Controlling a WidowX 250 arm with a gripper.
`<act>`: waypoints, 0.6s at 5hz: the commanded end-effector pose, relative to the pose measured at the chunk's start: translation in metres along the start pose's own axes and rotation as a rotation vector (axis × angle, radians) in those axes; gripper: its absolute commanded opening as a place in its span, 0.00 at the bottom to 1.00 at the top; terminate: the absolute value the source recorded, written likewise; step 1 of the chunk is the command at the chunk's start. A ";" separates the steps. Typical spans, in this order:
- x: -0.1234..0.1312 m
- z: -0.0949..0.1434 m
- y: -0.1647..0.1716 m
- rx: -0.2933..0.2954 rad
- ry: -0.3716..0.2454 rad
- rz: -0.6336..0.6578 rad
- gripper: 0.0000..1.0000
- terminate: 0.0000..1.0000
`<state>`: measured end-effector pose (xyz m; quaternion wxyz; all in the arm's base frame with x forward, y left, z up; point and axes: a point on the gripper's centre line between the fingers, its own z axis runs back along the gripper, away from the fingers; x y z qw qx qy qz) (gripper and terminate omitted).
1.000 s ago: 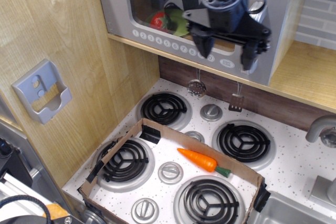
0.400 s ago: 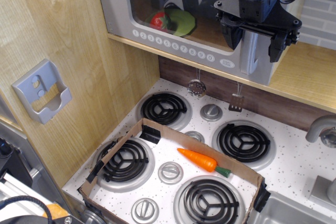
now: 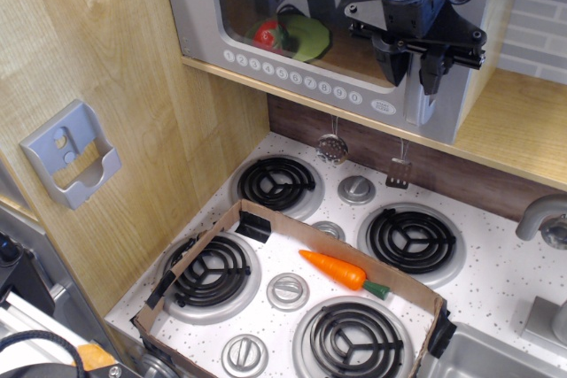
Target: Open microwave
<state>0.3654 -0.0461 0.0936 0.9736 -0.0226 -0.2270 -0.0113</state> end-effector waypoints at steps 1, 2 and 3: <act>-0.009 0.011 0.004 0.023 -0.040 0.020 0.00 0.00; -0.029 0.014 0.007 0.037 -0.002 0.066 0.00 0.00; -0.044 0.020 0.006 0.057 0.014 0.115 1.00 0.00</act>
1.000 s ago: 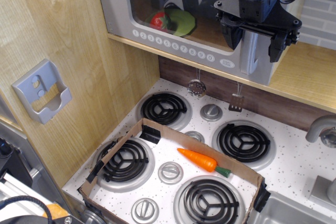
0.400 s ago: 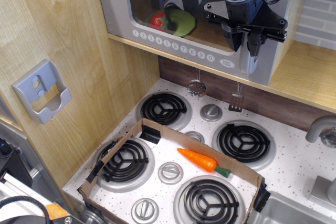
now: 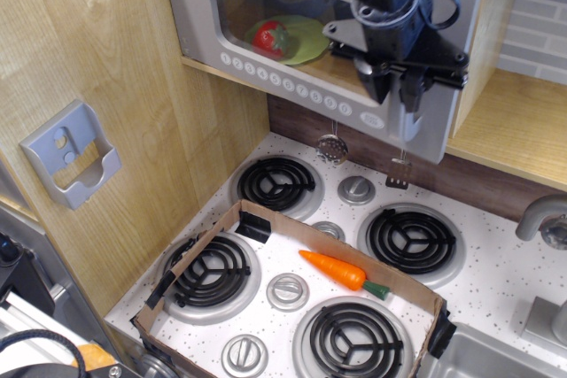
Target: Open microwave
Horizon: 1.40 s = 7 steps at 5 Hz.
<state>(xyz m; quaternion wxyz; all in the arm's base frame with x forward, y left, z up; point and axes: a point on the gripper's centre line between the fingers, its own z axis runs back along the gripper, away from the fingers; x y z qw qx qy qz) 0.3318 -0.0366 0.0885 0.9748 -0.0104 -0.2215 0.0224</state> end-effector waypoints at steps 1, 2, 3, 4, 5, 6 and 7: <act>-0.027 0.018 -0.008 0.078 0.004 0.125 1.00 0.00; -0.063 0.009 -0.032 0.109 -0.038 0.286 1.00 0.00; -0.073 0.002 -0.062 0.101 -0.034 0.386 1.00 0.00; -0.065 0.001 -0.092 0.068 -0.024 0.483 1.00 0.00; -0.046 0.001 -0.111 0.019 -0.039 0.425 1.00 0.00; -0.018 -0.004 -0.115 -0.082 -0.017 0.277 1.00 0.00; 0.011 -0.008 -0.115 -0.172 0.018 0.208 1.00 0.00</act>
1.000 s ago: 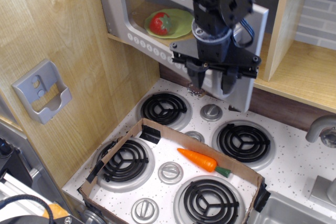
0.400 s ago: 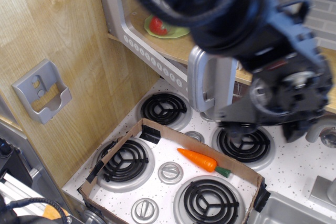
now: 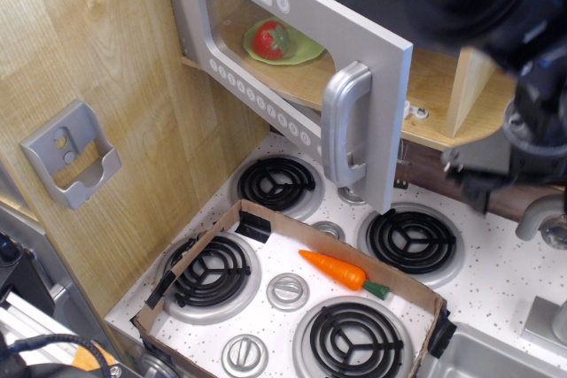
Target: Open microwave
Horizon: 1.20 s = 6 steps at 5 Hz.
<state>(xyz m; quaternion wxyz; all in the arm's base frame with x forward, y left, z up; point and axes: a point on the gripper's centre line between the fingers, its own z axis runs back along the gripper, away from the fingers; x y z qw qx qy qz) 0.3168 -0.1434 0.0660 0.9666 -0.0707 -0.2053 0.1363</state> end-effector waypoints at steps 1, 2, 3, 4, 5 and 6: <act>0.058 0.004 -0.011 -0.110 -0.027 -0.211 1.00 0.00; 0.055 0.000 0.021 -0.077 -0.072 -0.273 1.00 0.00; 0.041 0.000 0.046 -0.068 -0.064 -0.210 1.00 0.00; 0.023 0.005 0.070 -0.022 -0.060 -0.183 1.00 0.00; 0.008 0.013 0.092 -0.006 -0.042 -0.146 1.00 0.00; -0.003 0.017 0.125 0.021 -0.051 -0.180 1.00 0.00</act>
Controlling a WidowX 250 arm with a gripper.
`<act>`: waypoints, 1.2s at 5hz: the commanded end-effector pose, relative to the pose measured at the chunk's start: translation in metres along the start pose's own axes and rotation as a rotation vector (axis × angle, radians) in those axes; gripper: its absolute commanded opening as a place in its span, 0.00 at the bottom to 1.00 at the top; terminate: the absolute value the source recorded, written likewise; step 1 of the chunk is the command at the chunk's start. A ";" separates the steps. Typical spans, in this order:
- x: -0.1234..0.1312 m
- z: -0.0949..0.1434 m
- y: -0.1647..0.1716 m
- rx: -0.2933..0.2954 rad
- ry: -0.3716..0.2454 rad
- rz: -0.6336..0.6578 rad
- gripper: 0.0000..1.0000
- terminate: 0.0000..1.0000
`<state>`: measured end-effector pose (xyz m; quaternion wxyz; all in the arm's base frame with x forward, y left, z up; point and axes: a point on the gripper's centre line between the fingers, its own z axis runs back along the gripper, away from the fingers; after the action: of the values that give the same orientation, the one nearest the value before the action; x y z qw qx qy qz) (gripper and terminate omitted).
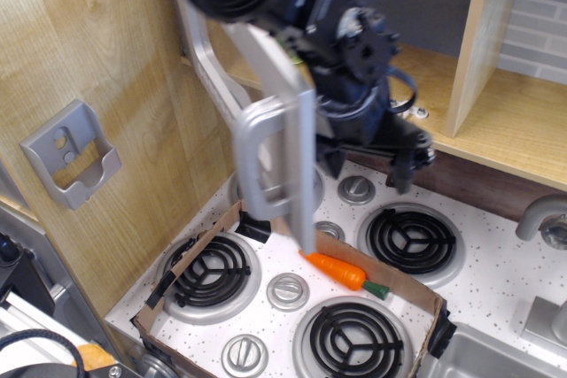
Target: Open microwave
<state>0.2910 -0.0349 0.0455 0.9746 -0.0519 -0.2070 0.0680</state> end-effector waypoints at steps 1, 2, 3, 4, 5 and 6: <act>-0.016 0.023 0.032 0.044 -0.029 -0.044 1.00 0.00; -0.020 0.030 0.051 0.089 -0.007 -0.065 1.00 0.00; -0.015 0.042 0.055 0.099 0.033 -0.089 1.00 0.00; -0.014 0.044 0.054 0.080 0.026 -0.107 1.00 0.00; -0.014 0.044 0.054 0.080 0.026 -0.107 1.00 0.00; -0.014 0.044 0.054 0.080 0.026 -0.107 1.00 0.00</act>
<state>0.2498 0.0304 0.0566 0.9856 -0.0069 -0.1678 0.0211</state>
